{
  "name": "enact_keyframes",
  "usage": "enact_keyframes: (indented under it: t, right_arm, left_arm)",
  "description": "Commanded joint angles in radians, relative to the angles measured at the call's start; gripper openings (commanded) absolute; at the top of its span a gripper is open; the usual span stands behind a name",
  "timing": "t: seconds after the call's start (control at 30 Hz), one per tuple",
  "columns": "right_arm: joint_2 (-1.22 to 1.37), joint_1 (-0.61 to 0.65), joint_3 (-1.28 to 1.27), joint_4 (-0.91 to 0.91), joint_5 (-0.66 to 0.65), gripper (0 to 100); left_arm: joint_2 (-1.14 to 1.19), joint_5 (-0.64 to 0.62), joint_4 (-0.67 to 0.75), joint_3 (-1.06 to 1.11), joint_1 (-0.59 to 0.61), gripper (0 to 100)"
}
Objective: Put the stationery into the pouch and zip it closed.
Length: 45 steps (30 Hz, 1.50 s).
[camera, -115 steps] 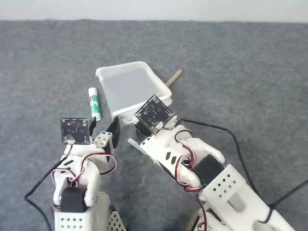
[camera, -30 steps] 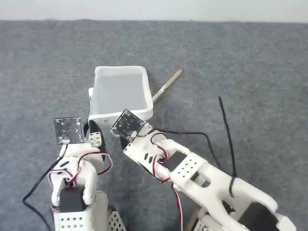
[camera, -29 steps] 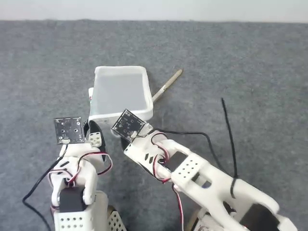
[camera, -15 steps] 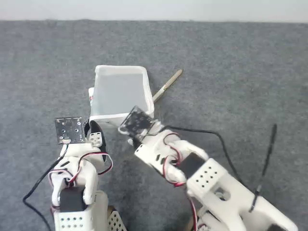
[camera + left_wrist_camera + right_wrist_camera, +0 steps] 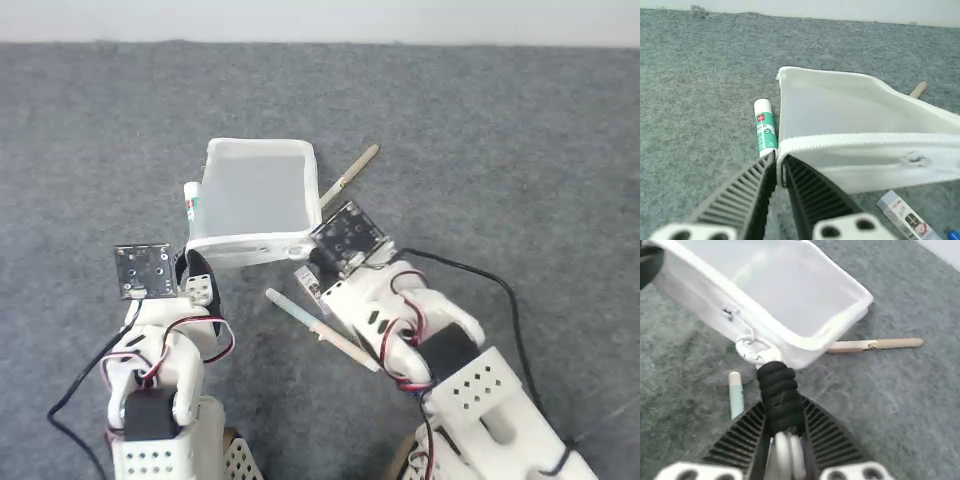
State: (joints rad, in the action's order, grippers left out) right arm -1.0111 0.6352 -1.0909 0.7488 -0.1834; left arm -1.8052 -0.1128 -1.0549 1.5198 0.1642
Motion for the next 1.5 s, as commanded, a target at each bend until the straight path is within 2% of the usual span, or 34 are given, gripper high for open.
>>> enact_keyframes:
  t: [0.0, 0.3, 0.53, 0.6, 0.73, 0.8, 1.0, 1.13, 1.27, 1.47]
  right_arm:
    - [-0.047, -0.068, 0.068, 0.002, 0.012, 0.7]
    - [-0.056, -0.154, 0.068, 0.007, 0.005, 0.6]
    - [-0.056, -0.105, 0.107, 0.067, -0.014, 0.6]
    - [-0.056, -0.074, 0.124, 0.091, -0.032, 0.6]
    - [-0.058, -0.035, 0.15, 0.133, -0.038, 0.6]
    - [-0.058, -0.03, 0.175, 0.162, -0.038, 0.6]
    - [-0.074, -0.028, 0.206, 0.213, -0.075, 0.6]
    - [-0.185, -0.028, 0.204, 0.255, -0.08, 0.6]
    - [-0.318, -0.028, 0.199, 0.306, -0.118, 0.6]
    - [-0.383, -0.028, 0.19, 0.329, -0.121, 0.6]
  left_arm:
    - [-0.018, -0.005, -0.002, -0.064, 0.012, 1]
    - [-0.018, -0.005, 0.0, -0.064, 0.012, 1]
    - [-0.018, -0.003, 0.002, -0.064, 0.012, 1]
    - [-0.018, -0.003, 0.002, -0.064, 0.012, 5]
    - [-0.017, -0.009, 0.002, -0.041, 0.012, 21]
    - [-0.017, -0.011, 0.003, -0.028, 0.012, 26]
    - [-0.017, -0.005, 0.061, 0.004, 0.012, 26]
    - [-0.017, -0.003, 0.137, 0.05, 0.011, 26]
    - [-0.017, -0.003, 0.146, 0.058, 0.006, 26]
    - [-0.017, -0.003, 0.146, 0.053, 0.003, 15]
